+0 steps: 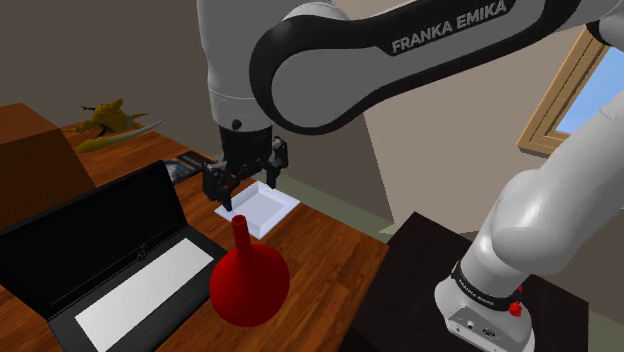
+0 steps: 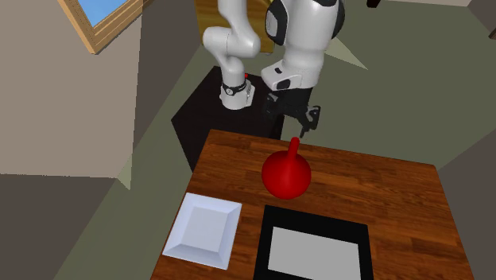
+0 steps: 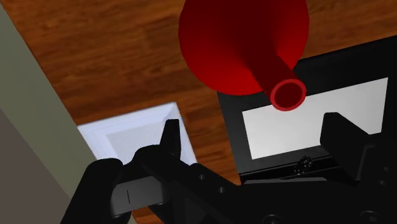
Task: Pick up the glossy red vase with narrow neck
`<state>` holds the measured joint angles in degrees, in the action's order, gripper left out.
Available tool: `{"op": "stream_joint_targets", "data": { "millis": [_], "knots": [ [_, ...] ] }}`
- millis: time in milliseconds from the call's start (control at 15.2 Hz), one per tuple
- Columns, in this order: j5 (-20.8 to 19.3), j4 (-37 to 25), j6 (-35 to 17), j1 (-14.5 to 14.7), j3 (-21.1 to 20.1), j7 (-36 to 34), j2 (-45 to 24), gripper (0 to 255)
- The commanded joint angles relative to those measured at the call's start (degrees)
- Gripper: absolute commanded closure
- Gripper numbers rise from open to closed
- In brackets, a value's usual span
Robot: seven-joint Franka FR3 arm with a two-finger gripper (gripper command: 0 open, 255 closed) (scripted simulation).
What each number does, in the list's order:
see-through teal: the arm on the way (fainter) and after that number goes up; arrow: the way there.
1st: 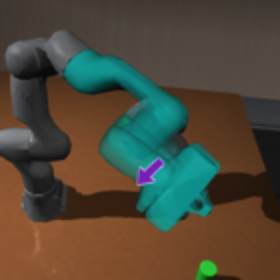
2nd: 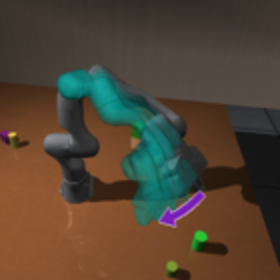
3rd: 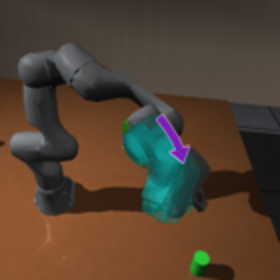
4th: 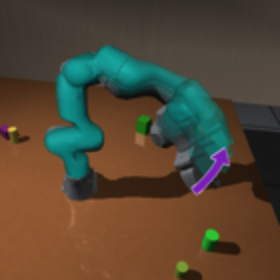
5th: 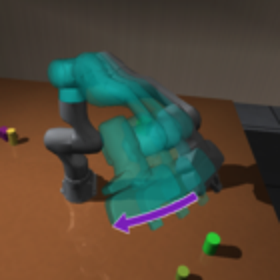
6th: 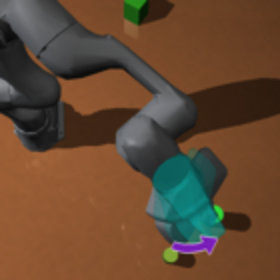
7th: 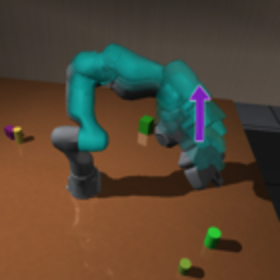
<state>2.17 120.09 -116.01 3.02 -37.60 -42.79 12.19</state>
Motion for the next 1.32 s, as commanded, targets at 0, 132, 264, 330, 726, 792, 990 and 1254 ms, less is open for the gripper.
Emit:
{"op": "stream_joint_targets", "data": {
  "millis": [0,132,264,330,726,792,990,1254],
  "knots": [
    [-2.7,-2.7,-0.9,-0.1,-2.5,-3.8,-4.5,0],
    [-4.2,-3.3,-1.8,0.2,-3.3,-5.4,-6.5,0],
    [-4.5,-2.1,-3.3,0.2,-3.4,-5.8,-7.0,0],
    [-4.8,-1.6,-4.0,0.2,-3.5,-6.0,-7.2,0],
    [-5.7,0.2,-6.6,0.2,-3.7,-6.9,-8.3,255],
    [-5.7,0.2,-6.5,0.2,-3.7,-6.9,-8.3,255],
    [-5.7,0.2,-6.5,0.2,-3.7,-6.9,-8.3,255],
    [-5.7,0.2,-6.5,0.2,-3.7,-6.9,-8.3,255]
  ]
}}
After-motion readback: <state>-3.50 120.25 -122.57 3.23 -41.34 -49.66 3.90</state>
